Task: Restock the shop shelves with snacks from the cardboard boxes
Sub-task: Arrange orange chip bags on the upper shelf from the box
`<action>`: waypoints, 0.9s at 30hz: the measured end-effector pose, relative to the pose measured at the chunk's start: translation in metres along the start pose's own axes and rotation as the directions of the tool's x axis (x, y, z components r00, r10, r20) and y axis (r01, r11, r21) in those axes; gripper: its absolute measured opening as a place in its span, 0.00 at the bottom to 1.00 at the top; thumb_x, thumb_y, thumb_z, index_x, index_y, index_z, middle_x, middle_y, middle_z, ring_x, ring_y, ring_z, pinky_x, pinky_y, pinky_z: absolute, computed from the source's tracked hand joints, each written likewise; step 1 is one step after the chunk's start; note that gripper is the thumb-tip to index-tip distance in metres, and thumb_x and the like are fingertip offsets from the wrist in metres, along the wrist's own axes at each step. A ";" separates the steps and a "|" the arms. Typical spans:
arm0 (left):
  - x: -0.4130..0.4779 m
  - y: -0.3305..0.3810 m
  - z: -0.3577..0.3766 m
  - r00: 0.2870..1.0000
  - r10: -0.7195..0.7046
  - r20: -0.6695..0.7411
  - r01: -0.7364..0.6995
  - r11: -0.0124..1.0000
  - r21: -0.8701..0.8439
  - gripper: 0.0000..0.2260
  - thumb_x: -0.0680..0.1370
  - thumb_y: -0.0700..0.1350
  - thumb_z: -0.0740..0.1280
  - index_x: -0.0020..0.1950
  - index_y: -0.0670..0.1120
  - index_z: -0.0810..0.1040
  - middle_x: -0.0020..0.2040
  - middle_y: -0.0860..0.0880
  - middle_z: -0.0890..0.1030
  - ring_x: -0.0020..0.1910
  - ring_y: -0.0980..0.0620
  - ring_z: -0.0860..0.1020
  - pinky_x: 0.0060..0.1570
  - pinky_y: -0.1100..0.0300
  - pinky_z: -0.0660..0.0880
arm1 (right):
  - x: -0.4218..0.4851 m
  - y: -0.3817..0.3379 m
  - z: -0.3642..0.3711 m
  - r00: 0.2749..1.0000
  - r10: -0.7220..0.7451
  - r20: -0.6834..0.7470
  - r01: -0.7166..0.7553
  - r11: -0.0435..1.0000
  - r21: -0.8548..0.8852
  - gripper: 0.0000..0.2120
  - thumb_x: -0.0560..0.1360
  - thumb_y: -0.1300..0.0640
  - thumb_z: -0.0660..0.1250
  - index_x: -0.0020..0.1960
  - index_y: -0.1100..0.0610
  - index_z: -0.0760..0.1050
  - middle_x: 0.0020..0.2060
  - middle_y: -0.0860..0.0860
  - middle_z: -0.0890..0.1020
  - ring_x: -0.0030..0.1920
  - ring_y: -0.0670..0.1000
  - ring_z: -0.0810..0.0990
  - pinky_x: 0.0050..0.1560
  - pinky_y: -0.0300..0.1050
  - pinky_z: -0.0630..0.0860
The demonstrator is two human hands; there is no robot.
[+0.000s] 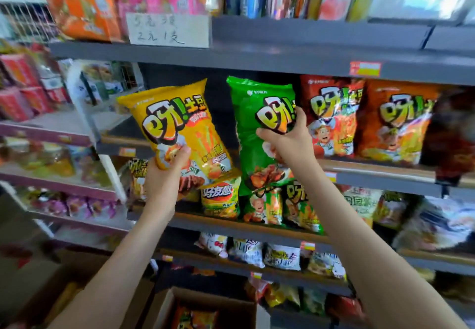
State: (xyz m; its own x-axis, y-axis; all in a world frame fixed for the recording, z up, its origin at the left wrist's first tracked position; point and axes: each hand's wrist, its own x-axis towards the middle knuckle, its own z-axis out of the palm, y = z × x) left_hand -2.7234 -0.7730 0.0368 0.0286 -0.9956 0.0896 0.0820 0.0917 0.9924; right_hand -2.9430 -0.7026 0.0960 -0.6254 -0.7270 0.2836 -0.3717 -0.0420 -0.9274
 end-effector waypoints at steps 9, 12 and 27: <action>0.045 0.024 -0.001 0.983 -0.125 -0.131 0.105 0.983 -0.152 0.44 0.62 0.70 0.73 0.71 0.49 0.68 0.64 0.53 0.75 0.63 0.50 0.73 0.66 0.49 0.68 | 0.077 -0.018 0.062 0.984 0.181 -0.007 -0.180 0.982 0.057 0.43 0.53 0.42 0.75 0.63 0.57 0.65 0.54 0.54 0.79 0.52 0.57 0.79 0.55 0.59 0.77; 0.060 0.027 -0.017 0.979 -0.153 -0.137 0.134 0.981 -0.138 0.42 0.65 0.69 0.72 0.71 0.46 0.67 0.62 0.51 0.75 0.60 0.49 0.74 0.63 0.52 0.68 | 0.096 -0.028 0.076 0.971 0.234 0.056 -0.239 0.961 0.138 0.34 0.57 0.47 0.78 0.54 0.57 0.65 0.46 0.56 0.79 0.36 0.53 0.76 0.30 0.45 0.76; 0.077 0.034 -0.042 0.961 -0.243 0.132 0.247 0.969 -0.017 0.39 0.70 0.64 0.70 0.73 0.44 0.64 0.65 0.48 0.73 0.65 0.44 0.71 0.63 0.50 0.66 | 0.030 -0.023 0.079 0.900 0.064 -0.431 -0.101 0.993 -0.065 0.45 0.65 0.49 0.76 0.73 0.56 0.55 0.64 0.56 0.72 0.64 0.59 0.71 0.62 0.56 0.66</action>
State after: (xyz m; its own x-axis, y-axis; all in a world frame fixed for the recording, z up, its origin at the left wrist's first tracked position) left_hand -2.6767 -0.8460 0.0739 -0.1239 -0.9818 -0.1441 0.1037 -0.1572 0.9821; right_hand -2.8987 -0.7779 0.1061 -0.8823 -0.3616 0.3012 -0.3500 0.0763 -0.9336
